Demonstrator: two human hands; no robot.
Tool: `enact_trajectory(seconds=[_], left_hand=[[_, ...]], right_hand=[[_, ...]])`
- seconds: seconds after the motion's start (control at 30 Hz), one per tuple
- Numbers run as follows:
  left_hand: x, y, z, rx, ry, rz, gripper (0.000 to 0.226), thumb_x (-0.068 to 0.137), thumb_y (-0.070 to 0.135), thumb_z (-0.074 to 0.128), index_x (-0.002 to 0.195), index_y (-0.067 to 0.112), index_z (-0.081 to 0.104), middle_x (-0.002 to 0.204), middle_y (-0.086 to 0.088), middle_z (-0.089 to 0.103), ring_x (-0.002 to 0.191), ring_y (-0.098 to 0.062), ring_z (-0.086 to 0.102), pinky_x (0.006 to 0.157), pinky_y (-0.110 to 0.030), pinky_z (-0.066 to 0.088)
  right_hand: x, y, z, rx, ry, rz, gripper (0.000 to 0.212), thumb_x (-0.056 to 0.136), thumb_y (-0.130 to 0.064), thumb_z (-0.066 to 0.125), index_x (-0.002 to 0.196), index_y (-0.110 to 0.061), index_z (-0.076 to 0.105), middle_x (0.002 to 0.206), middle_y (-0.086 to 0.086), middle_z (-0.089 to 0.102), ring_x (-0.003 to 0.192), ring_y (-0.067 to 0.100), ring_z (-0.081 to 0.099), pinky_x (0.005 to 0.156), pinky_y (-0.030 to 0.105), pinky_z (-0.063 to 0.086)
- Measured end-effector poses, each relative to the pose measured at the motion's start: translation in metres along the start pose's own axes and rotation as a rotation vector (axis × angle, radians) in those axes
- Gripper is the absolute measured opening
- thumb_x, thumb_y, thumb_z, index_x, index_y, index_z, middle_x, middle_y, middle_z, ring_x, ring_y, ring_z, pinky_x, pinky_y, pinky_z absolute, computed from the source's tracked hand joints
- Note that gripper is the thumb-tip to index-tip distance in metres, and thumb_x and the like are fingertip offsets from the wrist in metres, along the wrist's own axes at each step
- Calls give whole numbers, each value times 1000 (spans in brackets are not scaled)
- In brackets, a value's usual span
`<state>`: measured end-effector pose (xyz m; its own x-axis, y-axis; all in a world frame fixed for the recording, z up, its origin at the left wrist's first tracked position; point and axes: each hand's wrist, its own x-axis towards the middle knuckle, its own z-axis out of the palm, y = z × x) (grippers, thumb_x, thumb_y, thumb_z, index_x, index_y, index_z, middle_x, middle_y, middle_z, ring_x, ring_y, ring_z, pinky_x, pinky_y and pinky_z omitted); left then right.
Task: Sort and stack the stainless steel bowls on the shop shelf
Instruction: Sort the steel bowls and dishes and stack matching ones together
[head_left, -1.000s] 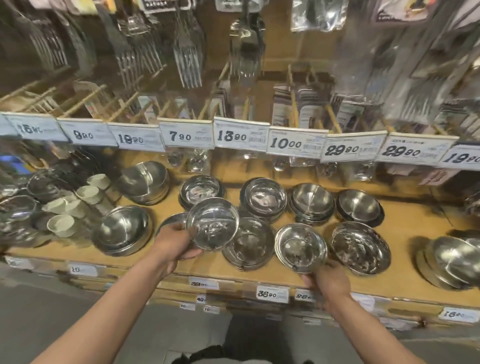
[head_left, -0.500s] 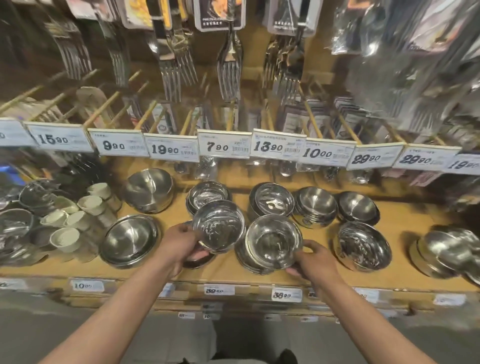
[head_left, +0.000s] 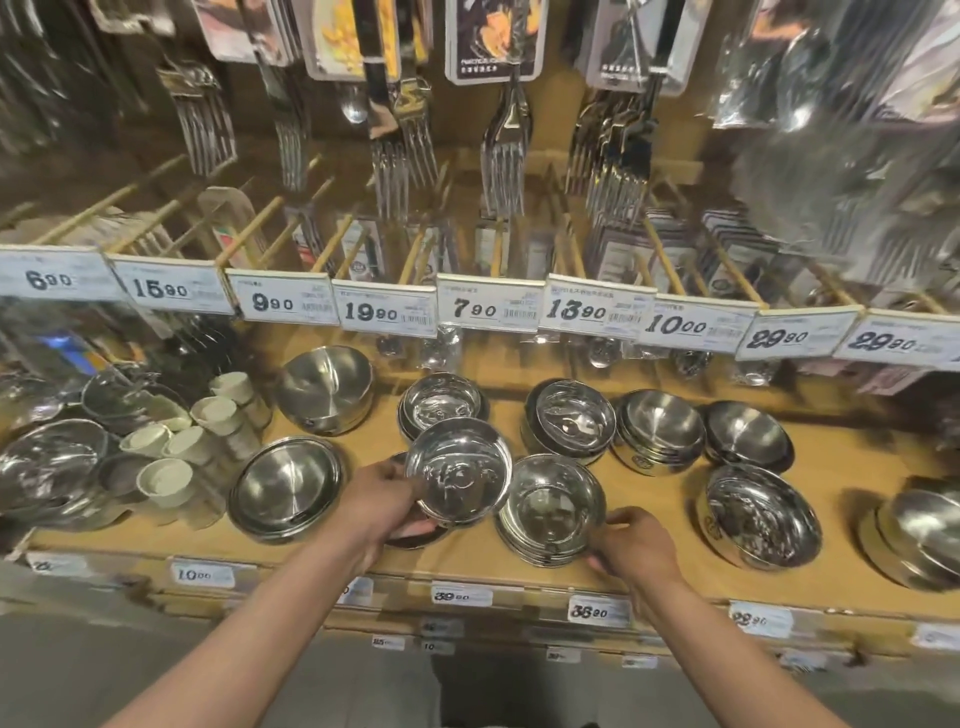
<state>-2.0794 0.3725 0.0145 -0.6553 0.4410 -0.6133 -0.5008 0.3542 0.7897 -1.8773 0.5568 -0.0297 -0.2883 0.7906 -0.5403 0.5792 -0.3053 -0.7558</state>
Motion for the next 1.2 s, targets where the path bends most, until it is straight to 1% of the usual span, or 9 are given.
enact_trajectory(seconds=[0.13, 0.27, 0.37, 0.47, 0.63, 0.77, 0.93, 1.07, 1.2], left_hand=[[-1, -1, 6, 6, -17, -1, 18, 89, -1, 68, 106, -1, 62, 86, -15, 78, 74, -26, 77, 54, -27, 60], [-4, 0, 17, 24, -62, 8, 16, 87, -2, 69, 102, -1, 65, 84, -17, 78, 72, -26, 75, 51, -27, 59], [-7, 1, 26, 11, -61, 15, 16, 89, -1, 68, 105, -3, 64, 89, -22, 77, 75, -32, 68, 54, -32, 57], [-12, 0, 27, 15, -72, 3, 18, 92, -1, 63, 109, -1, 63, 97, -25, 75, 74, -31, 72, 51, -28, 60], [-20, -7, -4, -37, -61, -7, 19, 91, -4, 61, 110, -2, 62, 88, -17, 78, 79, -30, 77, 54, -26, 61], [-22, -11, -44, -124, 47, -26, 23, 91, -9, 57, 114, -10, 54, 72, -16, 76, 62, -26, 74, 51, -29, 62], [-31, -16, -91, -175, 162, -17, 33, 92, -8, 57, 124, -9, 50, 72, -18, 74, 62, -28, 71, 55, -31, 63], [-46, -24, -120, -233, 233, -30, 40, 90, -9, 60, 128, -5, 50, 92, -25, 76, 71, -33, 73, 55, -30, 63], [-56, -37, -138, -196, 320, -14, 24, 90, -1, 66, 114, -5, 61, 86, -16, 78, 65, -24, 74, 54, -26, 62]], right_hand=[[-2, 1, -2, 16, -26, 6, 26, 82, -8, 81, 95, -12, 59, 80, 14, 74, 48, 13, 62, 41, 20, 48], [-6, 4, -15, 50, -7, -13, 16, 91, -21, 73, 91, -17, 58, 73, 7, 68, 55, 16, 60, 48, 25, 52], [-7, 6, -33, 28, 2, -37, 5, 96, -18, 62, 98, -12, 62, 78, 9, 68, 66, 20, 63, 63, 33, 57], [-9, 3, -49, 75, 11, -56, 6, 100, -13, 58, 100, -11, 64, 89, 10, 69, 77, 22, 66, 61, 29, 58], [-21, -11, -49, 121, -100, -90, 11, 101, -9, 56, 102, -9, 67, 89, 10, 69, 80, 22, 66, 63, 29, 59], [-41, -18, -15, 110, -392, -79, 13, 100, -11, 59, 111, -9, 67, 94, 12, 70, 78, 20, 68, 60, 24, 59], [-60, -16, 54, 15, -722, 13, 15, 100, -17, 62, 114, -12, 58, 109, 15, 69, 87, 22, 73, 68, 31, 62], [-54, -9, 107, -13, -729, -15, 36, 102, -19, 60, 132, -5, 47, 128, 20, 59, 104, 27, 68, 76, 34, 63], [-41, -9, 150, 45, -593, 56, 51, 101, -25, 62, 144, -5, 46, 140, 17, 56, 94, 26, 67, 72, 32, 63]])
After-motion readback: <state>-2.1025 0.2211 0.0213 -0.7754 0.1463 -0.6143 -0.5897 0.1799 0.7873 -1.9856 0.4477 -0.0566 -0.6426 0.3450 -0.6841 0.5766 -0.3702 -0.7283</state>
